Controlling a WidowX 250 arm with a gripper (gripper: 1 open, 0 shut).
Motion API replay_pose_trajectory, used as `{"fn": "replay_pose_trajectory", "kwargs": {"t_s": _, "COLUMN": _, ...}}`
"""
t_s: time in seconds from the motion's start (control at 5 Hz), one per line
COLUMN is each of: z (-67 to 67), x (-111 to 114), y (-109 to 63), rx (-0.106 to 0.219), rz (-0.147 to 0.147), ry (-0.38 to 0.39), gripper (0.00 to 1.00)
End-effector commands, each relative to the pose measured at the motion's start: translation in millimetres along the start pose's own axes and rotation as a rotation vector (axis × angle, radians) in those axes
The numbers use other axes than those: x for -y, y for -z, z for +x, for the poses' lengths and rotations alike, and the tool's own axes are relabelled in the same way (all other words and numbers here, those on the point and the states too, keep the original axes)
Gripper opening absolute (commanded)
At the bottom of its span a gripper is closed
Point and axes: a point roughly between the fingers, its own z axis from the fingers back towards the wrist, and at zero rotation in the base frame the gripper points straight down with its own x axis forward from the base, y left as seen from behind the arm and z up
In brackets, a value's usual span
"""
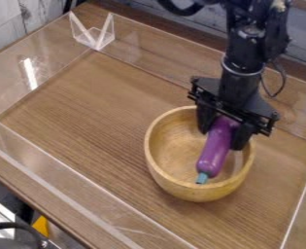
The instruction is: Remove the purple eggplant from inside the brown bowl and put it on the table
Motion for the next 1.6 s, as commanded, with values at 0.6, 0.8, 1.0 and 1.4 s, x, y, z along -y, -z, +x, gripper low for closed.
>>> {"fn": "replay_pose_trajectory", "kwargs": {"t_s": 0.6, "z": 17.3, "x": 17.8, "y": -24.8, "rx": 0.084, "rz": -0.028, "ry": -0.074, "gripper": 0.0}}
{"fn": "replay_pose_trajectory", "kwargs": {"t_s": 0.8, "z": 11.6, "x": 38.5, "y": -16.2, "rx": 0.082, "rz": -0.038, "ry": -0.022, "gripper": 0.0}}
{"fn": "replay_pose_trajectory", "kwargs": {"t_s": 1.0, "z": 13.5, "x": 45.8, "y": -20.7, "rx": 0.08, "rz": -0.043, "ry": 0.013, "gripper": 0.0}}
{"fn": "replay_pose_trajectory", "kwargs": {"t_s": 1.4, "z": 19.3, "x": 51.1, "y": -32.3, "rx": 0.084, "rz": -0.05, "ry": 0.029, "gripper": 0.0}}
